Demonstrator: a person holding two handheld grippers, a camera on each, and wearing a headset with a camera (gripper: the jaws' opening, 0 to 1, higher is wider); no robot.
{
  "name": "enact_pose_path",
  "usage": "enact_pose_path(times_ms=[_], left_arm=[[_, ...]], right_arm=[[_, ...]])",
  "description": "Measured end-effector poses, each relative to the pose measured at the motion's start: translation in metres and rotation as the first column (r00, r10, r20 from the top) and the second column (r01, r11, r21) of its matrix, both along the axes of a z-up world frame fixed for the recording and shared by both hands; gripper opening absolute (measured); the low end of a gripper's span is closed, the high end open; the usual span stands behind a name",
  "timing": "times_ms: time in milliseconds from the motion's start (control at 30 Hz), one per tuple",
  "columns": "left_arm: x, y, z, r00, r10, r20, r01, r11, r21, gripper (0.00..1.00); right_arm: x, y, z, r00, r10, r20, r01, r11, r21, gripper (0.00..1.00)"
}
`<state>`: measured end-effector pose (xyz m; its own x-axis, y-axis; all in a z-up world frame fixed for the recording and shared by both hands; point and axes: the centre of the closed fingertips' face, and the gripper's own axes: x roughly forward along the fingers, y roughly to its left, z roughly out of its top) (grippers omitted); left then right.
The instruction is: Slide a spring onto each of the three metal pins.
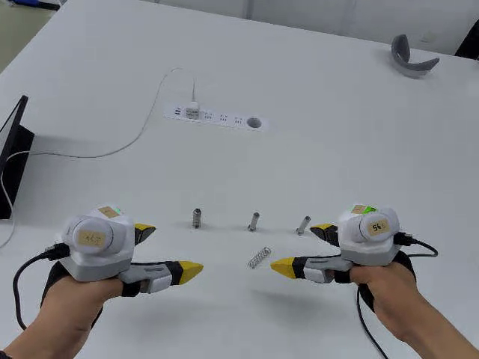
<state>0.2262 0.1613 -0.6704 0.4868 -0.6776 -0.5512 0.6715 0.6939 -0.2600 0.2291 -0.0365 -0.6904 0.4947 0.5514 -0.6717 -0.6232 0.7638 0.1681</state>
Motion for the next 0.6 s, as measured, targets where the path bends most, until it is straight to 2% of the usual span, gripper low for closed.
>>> enact_pose_path(times_ms=[600], left_arm=[[-0.004,-0.044,0.005,0.997,-0.074,0.003,0.074,0.997,0.012,0.74]], right_arm=[[-0.016,-0.036,0.0,0.998,-0.059,0.001,0.059,0.998,0.011,0.8]])
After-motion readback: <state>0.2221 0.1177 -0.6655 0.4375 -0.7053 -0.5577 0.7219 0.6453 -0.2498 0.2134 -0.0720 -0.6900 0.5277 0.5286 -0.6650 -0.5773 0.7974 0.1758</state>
